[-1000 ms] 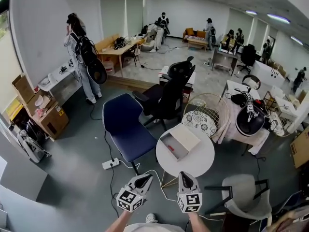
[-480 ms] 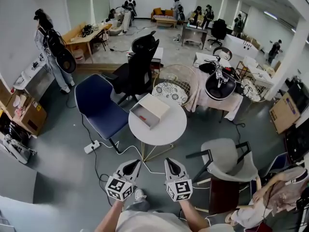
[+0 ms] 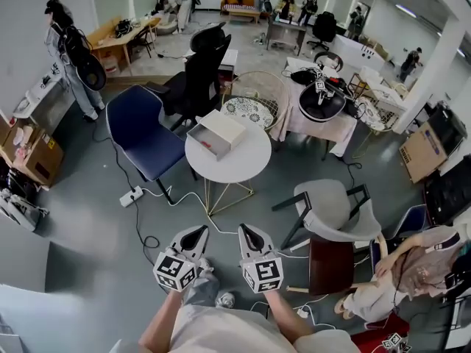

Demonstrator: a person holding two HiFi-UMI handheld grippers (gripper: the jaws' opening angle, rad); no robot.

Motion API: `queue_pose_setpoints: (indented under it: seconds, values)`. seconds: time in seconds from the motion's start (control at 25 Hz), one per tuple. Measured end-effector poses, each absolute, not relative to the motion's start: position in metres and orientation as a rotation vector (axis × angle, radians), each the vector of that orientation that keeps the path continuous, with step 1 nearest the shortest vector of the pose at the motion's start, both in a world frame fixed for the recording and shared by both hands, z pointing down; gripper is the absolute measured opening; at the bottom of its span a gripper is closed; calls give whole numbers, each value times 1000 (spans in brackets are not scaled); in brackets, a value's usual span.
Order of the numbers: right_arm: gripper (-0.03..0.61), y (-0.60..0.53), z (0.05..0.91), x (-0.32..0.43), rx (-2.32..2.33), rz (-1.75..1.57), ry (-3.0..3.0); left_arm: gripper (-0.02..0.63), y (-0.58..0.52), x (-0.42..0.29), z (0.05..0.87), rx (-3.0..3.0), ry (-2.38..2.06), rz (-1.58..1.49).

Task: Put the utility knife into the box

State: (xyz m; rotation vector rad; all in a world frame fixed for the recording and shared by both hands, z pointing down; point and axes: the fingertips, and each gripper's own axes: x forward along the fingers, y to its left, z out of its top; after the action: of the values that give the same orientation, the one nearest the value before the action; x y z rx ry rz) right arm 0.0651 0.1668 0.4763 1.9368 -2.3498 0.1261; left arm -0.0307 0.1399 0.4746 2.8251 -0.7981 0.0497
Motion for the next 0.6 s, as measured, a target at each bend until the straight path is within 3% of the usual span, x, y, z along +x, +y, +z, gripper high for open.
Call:
queue_pose_setpoints:
  seconds: [0.6]
  values:
    - [15, 222, 461, 48, 1936, 52, -2373, 11, 201, -40, 462, 2869, -806, 17]
